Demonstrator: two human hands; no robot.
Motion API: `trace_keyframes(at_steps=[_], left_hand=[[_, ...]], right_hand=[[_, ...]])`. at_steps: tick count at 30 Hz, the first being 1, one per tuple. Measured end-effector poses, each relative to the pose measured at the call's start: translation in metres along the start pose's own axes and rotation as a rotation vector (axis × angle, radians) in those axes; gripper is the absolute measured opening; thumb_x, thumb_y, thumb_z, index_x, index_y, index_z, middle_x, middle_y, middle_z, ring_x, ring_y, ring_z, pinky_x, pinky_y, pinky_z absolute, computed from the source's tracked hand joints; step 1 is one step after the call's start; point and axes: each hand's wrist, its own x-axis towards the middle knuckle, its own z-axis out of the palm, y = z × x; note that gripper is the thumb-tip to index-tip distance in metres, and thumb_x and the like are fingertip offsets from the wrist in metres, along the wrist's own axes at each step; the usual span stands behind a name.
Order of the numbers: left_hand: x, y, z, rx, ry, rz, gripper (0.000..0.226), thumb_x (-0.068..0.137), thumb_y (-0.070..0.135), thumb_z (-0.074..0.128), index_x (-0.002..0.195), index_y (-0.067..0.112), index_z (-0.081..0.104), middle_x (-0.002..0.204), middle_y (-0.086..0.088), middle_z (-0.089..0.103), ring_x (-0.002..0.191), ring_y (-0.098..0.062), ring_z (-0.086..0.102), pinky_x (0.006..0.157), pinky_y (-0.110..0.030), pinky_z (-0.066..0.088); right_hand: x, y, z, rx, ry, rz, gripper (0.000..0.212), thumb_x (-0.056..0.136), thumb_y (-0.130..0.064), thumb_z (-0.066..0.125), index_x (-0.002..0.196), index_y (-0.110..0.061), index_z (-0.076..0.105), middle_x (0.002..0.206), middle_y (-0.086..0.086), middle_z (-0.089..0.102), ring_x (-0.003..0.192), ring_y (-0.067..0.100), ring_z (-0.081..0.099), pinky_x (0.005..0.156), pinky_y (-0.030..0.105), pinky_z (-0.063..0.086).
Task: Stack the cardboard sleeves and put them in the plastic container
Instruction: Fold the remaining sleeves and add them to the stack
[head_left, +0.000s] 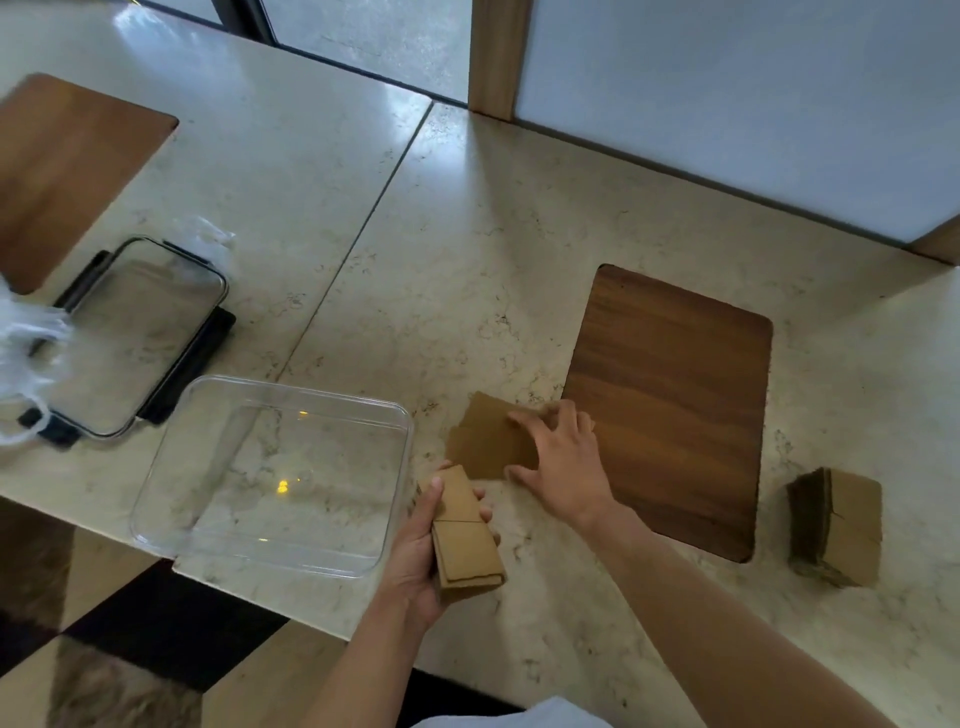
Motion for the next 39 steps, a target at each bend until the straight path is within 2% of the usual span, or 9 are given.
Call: trace_keyframes(at_steps=[5, 7, 11, 17, 22, 27, 31, 34, 39], left_hand=[[0.003, 0.004, 0.005, -0.052, -0.069, 0.027, 0.042, 0.075, 0.043, 0.082, 0.113, 0.026, 0.078, 0.104, -0.020, 0.072, 0.081, -0.030, 0.072, 0.071, -0.050, 0.064], [0.004, 0.004, 0.009, -0.059, -0.049, 0.019, 0.042, 0.072, 0.046, 0.083, 0.108, 0.024, 0.078, 0.102, -0.019, 0.071, 0.079, -0.030, 0.071, 0.067, -0.049, 0.064], [0.007, 0.001, 0.012, -0.084, -0.015, -0.024, 0.038, 0.080, 0.049, 0.081, 0.105, 0.020, 0.078, 0.099, -0.019, 0.072, 0.077, -0.030, 0.070, 0.064, -0.048, 0.062], [0.011, -0.009, 0.030, 0.052, -0.035, -0.145, 0.042, 0.083, 0.049, 0.078, 0.114, 0.021, 0.074, 0.100, -0.019, 0.072, 0.075, -0.031, 0.068, 0.063, -0.046, 0.061], [0.013, -0.015, 0.050, 0.294, -0.112, -0.185, 0.043, 0.087, 0.050, 0.075, 0.119, 0.021, 0.076, 0.116, -0.019, 0.076, 0.084, -0.032, 0.073, 0.066, -0.045, 0.061], [0.011, -0.020, 0.064, 0.381, -0.195, -0.194, 0.044, 0.078, 0.036, 0.083, 0.119, 0.023, 0.078, 0.116, -0.016, 0.077, 0.085, -0.028, 0.075, 0.066, -0.043, 0.061], [0.009, -0.023, 0.068, 0.459, -0.204, -0.145, 0.053, 0.069, 0.031, 0.088, 0.121, 0.027, 0.076, 0.120, -0.016, 0.077, 0.090, -0.030, 0.075, 0.071, -0.046, 0.062], [0.008, -0.025, 0.069, 0.486, -0.194, -0.115, 0.058, 0.065, 0.024, 0.089, 0.122, 0.030, 0.076, 0.121, -0.014, 0.077, 0.092, -0.029, 0.074, 0.072, -0.044, 0.062], [0.008, -0.034, 0.067, 0.348, -0.205, -0.145, 0.062, 0.062, 0.010, 0.084, 0.122, 0.022, 0.075, 0.123, -0.022, 0.074, 0.093, -0.038, 0.071, 0.076, -0.050, 0.061]], right_hand=[[-0.003, 0.002, -0.005, 0.339, 0.044, -0.041, 0.027, 0.085, -0.020, 0.083, 0.104, -0.027, 0.064, 0.116, -0.006, 0.058, 0.116, 0.017, 0.052, 0.099, 0.024, 0.039], [-0.010, 0.009, -0.013, 0.536, 0.045, -0.045, 0.033, 0.087, -0.004, 0.078, 0.087, -0.035, 0.066, 0.107, -0.008, 0.066, 0.107, 0.015, 0.060, 0.093, 0.019, 0.045], [-0.032, 0.028, -0.024, 0.800, 0.202, 0.150, 0.045, 0.088, 0.013, 0.066, 0.075, -0.030, 0.070, 0.133, -0.001, 0.052, 0.128, 0.015, 0.047, 0.107, 0.031, 0.044], [-0.057, 0.056, -0.043, 1.656, 0.128, 0.174, 0.054, 0.091, 0.021, 0.036, 0.074, -0.012, 0.076, 0.095, 0.011, 0.072, 0.082, 0.026, 0.072, 0.064, 0.029, 0.059], [-0.072, 0.063, -0.056, 1.560, -0.022, 0.057, 0.034, 0.071, 0.000, 0.048, 0.076, -0.009, 0.080, 0.076, 0.001, 0.069, 0.065, 0.011, 0.060, 0.057, 0.024, 0.050], [-0.080, 0.072, -0.064, 1.272, 0.006, 0.037, 0.047, 0.083, -0.002, 0.062, 0.114, -0.036, 0.073, 0.106, -0.015, 0.069, 0.080, 0.005, 0.065, 0.068, 0.024, 0.055], [-0.082, 0.068, -0.073, 1.059, 0.091, 0.061, 0.041, 0.082, -0.011, 0.061, 0.104, -0.043, 0.073, 0.114, -0.012, 0.066, 0.070, -0.001, 0.061, 0.063, 0.021, 0.051], [-0.085, 0.067, -0.077, 0.913, 0.049, 0.041, 0.037, 0.088, -0.012, 0.066, 0.109, -0.042, 0.073, 0.122, -0.015, 0.065, 0.098, 0.001, 0.066, 0.078, 0.021, 0.055], [-0.090, 0.075, -0.080, 1.311, -0.298, 0.013, 0.067, 0.079, 0.000, 0.072, 0.139, -0.027, 0.063, 0.125, 0.001, 0.068, 0.106, 0.018, 0.068, 0.087, 0.031, 0.057]])
